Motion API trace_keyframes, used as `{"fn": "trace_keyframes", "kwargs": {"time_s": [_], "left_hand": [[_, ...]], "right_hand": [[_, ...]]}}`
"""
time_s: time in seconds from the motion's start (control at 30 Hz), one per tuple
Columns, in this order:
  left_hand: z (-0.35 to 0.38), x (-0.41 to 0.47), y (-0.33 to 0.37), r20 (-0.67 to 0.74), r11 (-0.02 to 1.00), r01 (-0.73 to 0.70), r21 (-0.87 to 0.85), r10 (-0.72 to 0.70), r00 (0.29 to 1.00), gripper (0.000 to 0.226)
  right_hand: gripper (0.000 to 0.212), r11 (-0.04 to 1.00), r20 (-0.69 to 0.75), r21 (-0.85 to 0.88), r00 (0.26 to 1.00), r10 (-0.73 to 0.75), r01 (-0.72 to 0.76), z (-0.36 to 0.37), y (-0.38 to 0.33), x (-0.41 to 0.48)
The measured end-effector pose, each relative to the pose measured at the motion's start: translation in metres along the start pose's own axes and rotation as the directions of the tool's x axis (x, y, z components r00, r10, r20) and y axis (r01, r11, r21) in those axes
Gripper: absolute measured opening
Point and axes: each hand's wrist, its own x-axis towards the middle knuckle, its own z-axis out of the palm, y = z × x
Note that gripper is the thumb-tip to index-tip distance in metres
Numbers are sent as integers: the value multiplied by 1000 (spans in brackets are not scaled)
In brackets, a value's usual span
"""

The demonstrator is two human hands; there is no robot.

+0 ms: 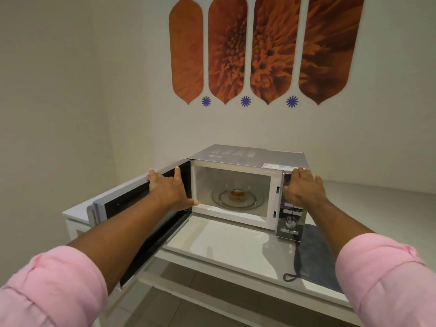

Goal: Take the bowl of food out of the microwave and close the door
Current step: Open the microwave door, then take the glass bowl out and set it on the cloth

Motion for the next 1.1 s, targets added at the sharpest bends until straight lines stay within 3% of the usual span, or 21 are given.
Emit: {"fn": "trace_keyframes", "kwargs": {"time_s": [0.33, 0.43, 0.5, 0.57, 0.67, 0.73, 0.77, 0.87, 0.9, 1.0, 1.1], "left_hand": [[9, 5, -9, -99, 999, 38, 5, -38, 994, 130], [13, 8, 2, -217, 994, 108, 16, -102, 971, 123], [20, 12, 14, -321, 996, 82, -17, -83, 944, 115], [32, 22, 31, -385, 993, -12, -113, -32, 922, 105], [53, 44, 67, -372, 935, -147, -322, 18, 928, 78], [64, 60, 92, -322, 830, -198, -522, 24, 946, 59], [70, 68, 102, -281, 728, -206, -654, 19, 959, 53], [83, 91, 129, -118, 270, -110, -956, -15, 993, 52], [87, 98, 137, -81, 162, -75, -984, -34, 996, 52], [100, 122, 156, 47, -36, 46, -998, -55, 997, 48], [112, 150, 165, 145, -178, 137, -974, -33, 989, 33]], "right_hand": [[81, 1000, -80, -17, 997, -15, 13, 15, 3, 5], [80, 1000, -111, -32, 994, -1, -2, 23, 2, 5], [76, 1000, -202, -22, 979, -2, -2, 31, -8, -3], [73, 997, -317, 7, 946, -70, 76, 44, -25, -20], [70, 954, -384, 60, 889, -248, 292, 75, -57, -49], [66, 925, -336, 173, 903, -267, 338, 98, -76, -56], [65, 915, -287, 251, 927, -241, 316, 107, -83, -54], [63, 852, -120, 503, 988, -97, 145, 130, -103, -29], [63, 819, -68, 567, 996, -55, 84, 135, -107, -17], [59, 728, 95, 678, 994, 49, -101, 146, -116, 21], [33, 611, 224, 744, 963, 152, -270, 154, -121, 55]]}}
